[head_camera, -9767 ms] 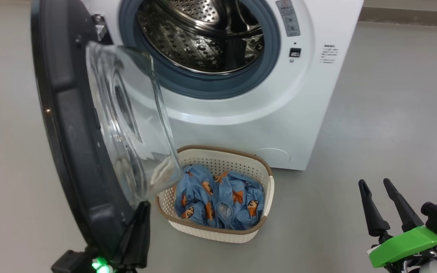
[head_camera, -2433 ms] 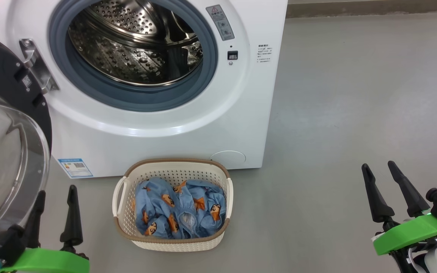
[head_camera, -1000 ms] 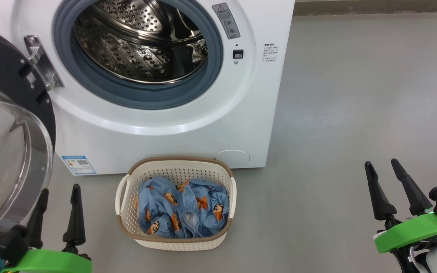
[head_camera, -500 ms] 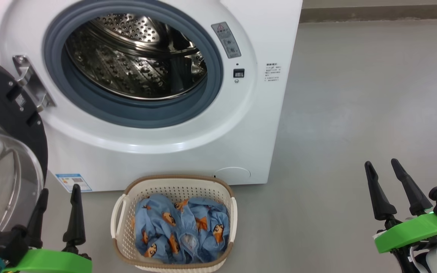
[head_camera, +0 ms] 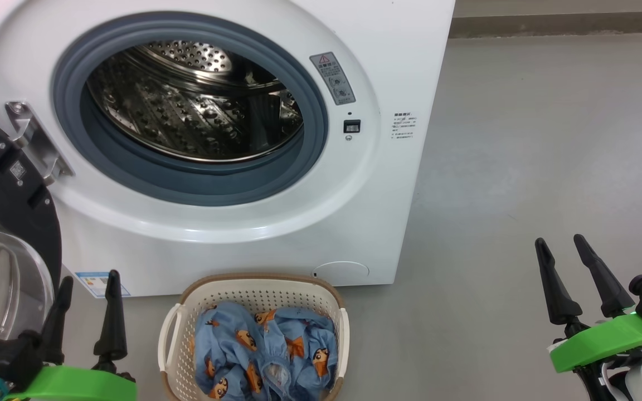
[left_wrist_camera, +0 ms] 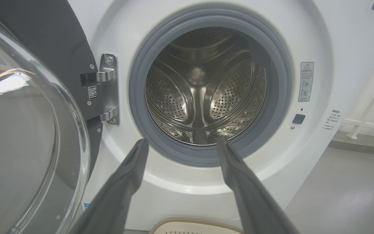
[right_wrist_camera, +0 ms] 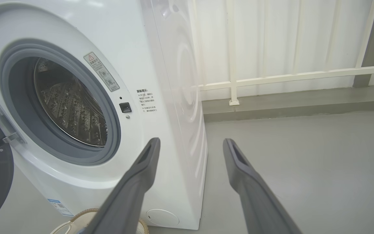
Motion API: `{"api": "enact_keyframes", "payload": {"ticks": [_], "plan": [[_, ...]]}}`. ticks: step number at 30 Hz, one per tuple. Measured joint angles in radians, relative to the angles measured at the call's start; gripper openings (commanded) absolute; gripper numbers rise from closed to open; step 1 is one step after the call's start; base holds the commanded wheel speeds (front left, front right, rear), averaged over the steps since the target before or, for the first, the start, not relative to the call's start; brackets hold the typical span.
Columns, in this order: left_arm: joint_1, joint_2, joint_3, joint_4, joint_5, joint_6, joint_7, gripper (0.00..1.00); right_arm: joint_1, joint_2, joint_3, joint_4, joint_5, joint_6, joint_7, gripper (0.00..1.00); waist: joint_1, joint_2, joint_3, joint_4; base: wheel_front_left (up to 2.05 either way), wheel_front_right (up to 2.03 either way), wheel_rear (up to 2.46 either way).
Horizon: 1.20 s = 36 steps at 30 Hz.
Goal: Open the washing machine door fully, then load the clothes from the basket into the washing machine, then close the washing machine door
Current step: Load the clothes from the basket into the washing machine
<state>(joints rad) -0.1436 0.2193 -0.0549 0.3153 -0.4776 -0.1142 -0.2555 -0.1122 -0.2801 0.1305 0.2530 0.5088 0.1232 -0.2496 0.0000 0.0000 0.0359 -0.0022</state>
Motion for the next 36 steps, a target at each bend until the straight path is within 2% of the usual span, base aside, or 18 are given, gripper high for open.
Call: {"api": "enact_keyframes", "payload": {"ticks": [36], "plan": [[0.0, -0.013, -0.004, 0.003, 0.016, -0.001, 0.0, 1.0, 0.0, -0.008, 0.021, 0.013, 0.0, 0.0, 0.0, 1.0, 0.0, 0.0, -0.011, -0.004, 0.0, 0.0, 0.0]]}}
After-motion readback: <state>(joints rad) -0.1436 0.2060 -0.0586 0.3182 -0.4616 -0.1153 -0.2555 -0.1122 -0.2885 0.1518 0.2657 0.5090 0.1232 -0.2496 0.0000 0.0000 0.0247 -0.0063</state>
